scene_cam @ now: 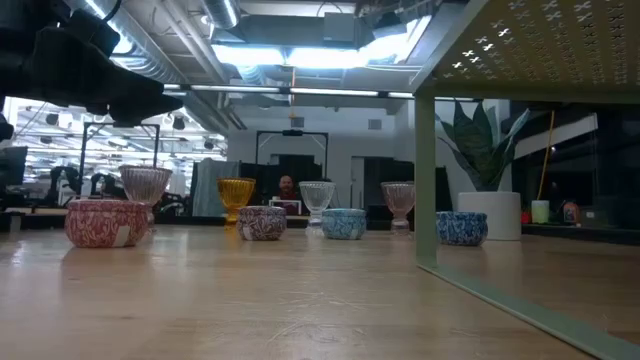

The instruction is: Pick & Place candle stick holders

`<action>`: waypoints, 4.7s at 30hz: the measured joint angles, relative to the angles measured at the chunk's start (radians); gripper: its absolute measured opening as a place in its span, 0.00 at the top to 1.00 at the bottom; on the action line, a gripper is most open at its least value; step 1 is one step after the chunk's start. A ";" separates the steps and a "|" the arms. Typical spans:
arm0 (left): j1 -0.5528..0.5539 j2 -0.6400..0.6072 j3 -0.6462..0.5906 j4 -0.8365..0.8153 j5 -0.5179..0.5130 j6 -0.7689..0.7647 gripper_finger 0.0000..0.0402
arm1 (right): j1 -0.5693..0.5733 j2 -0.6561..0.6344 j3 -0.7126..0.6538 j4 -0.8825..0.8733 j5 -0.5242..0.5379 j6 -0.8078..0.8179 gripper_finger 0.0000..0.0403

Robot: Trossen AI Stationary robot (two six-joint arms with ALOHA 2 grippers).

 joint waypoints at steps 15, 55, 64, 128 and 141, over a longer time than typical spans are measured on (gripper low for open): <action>0.000 0.000 0.000 0.000 0.000 0.000 0.17 | 0.000 0.000 0.000 0.000 0.000 0.000 0.28; 0.000 0.000 0.000 0.000 0.000 0.000 0.17 | 0.013 0.567 0.602 -0.525 0.000 -0.002 0.28; 0.000 0.000 0.000 0.000 0.000 0.000 0.17 | -0.084 0.995 0.900 -0.523 -0.056 0.035 0.28; 0.000 0.000 0.000 -0.003 0.006 0.000 0.17 | -0.440 1.781 1.236 -0.795 0.235 0.002 0.70; 0.000 0.000 0.000 -0.003 0.006 0.000 0.17 | -0.443 1.778 1.241 -0.814 0.199 0.000 0.95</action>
